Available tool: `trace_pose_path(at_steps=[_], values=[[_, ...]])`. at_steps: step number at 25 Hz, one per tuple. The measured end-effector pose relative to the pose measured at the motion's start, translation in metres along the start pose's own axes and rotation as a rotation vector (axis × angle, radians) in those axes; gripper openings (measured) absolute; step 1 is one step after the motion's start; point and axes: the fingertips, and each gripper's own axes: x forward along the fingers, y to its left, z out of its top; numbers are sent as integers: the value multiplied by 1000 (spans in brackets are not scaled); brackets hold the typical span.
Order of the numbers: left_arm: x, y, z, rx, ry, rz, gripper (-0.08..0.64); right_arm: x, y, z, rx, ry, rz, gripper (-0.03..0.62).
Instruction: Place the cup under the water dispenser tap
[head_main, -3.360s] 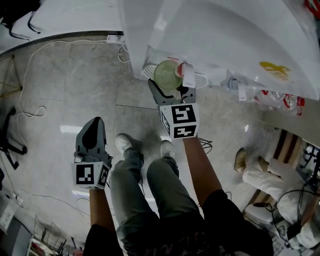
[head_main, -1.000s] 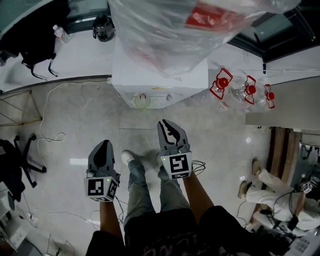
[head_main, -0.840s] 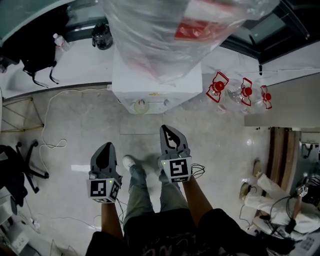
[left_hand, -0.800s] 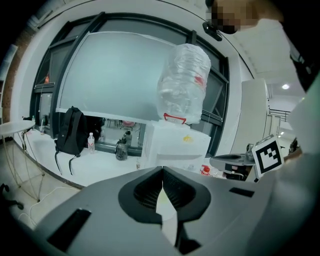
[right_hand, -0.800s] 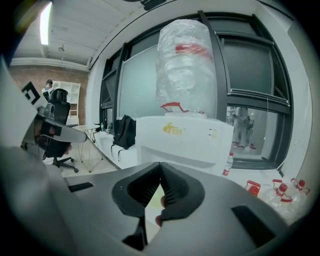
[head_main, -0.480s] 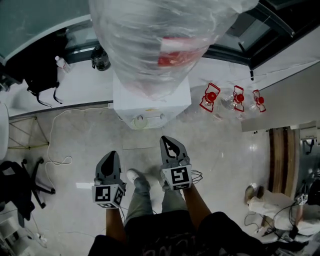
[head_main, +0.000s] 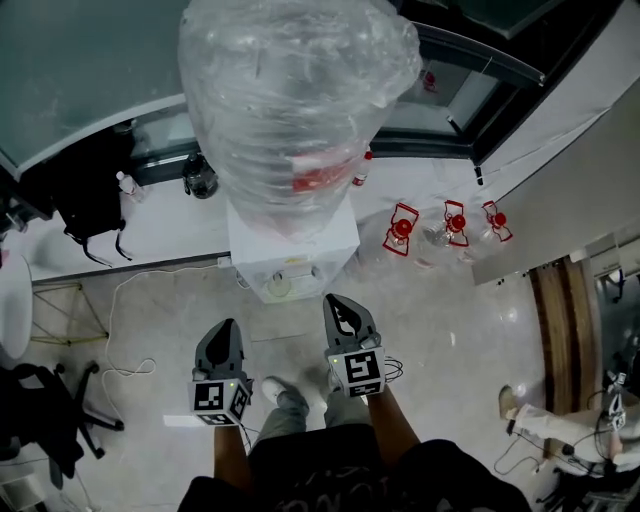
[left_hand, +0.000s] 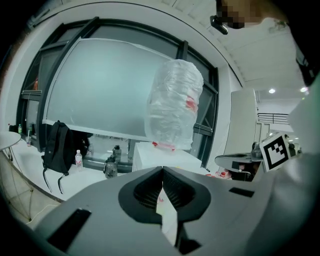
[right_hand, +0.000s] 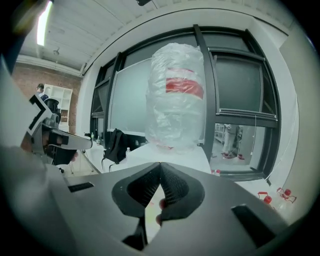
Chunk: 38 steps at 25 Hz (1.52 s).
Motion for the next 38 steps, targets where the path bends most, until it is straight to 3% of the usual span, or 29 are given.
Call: trace_pose_path(at_steps=[5,9,14,28,38], values=[[1,-13,19,61,2,-64,15,-14,-3,19,-45,21,-50,15],[0,-19,39,118,-4,-86,15,-21,-4,28,-24,12,-60,15],[-2,-16,64,30,-70,-110,15,-32,-14,44,0,-16,-101,14],[-19,-8,116,59,-129,-111,15,-42,-22,76,21,-53,-118,14],[-25,-14,134,94,-150,-117,15,-54,-19,95,-1,-87,-139,14]])
